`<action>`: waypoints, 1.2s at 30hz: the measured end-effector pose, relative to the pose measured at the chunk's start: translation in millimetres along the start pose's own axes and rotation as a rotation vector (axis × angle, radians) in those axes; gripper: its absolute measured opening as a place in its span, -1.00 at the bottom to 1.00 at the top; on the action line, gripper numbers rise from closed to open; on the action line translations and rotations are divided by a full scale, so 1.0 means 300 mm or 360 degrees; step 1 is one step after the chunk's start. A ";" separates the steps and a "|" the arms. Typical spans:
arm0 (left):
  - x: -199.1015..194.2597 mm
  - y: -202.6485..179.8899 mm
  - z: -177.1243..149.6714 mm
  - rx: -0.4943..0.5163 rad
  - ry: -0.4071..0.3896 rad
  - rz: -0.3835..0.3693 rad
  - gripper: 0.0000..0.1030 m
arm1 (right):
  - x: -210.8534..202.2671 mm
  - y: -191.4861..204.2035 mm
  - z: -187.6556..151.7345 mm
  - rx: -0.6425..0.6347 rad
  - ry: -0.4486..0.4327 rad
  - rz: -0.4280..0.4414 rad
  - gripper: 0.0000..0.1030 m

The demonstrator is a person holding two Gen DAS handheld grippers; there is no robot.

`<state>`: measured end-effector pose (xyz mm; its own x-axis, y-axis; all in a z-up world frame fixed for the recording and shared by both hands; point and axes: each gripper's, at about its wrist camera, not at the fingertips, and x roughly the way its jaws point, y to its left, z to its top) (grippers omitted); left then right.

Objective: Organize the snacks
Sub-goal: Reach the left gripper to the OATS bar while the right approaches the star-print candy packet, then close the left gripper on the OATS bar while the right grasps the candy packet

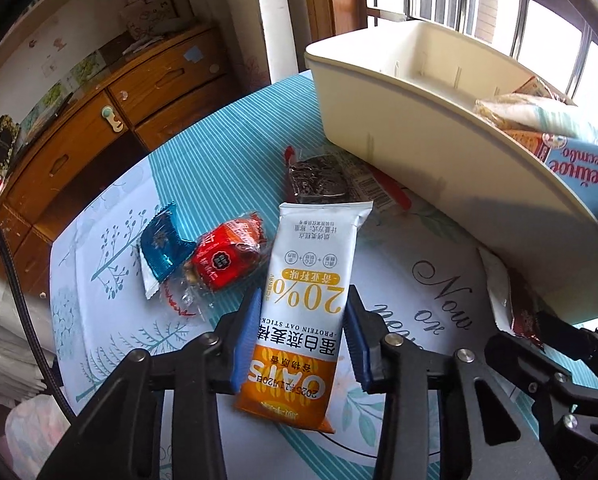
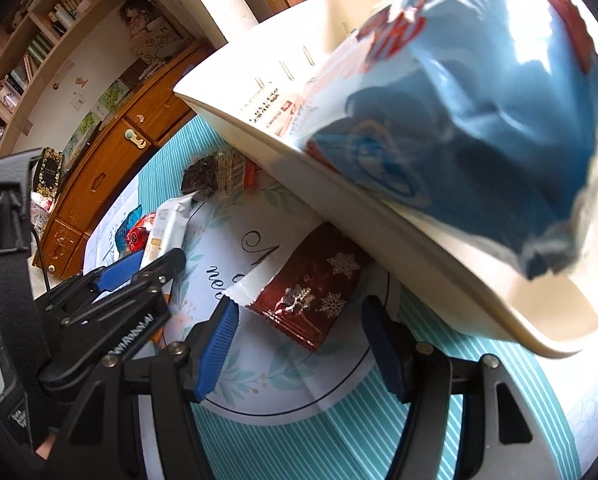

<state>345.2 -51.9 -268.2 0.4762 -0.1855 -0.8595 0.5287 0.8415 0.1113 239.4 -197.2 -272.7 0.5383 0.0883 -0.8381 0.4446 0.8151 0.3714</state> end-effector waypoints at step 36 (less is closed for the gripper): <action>-0.305 0.179 -0.150 -0.0302 -0.0115 -0.0071 -0.25 | 0.044 0.083 -0.010 -0.0071 -0.0108 -0.0363 0.21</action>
<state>298.5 33.2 -205.9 0.5080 -0.2553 -0.8226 0.4119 0.9108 -0.0282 255.4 -174.1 -275.6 0.4754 -0.1385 -0.8688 0.5288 0.8342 0.1563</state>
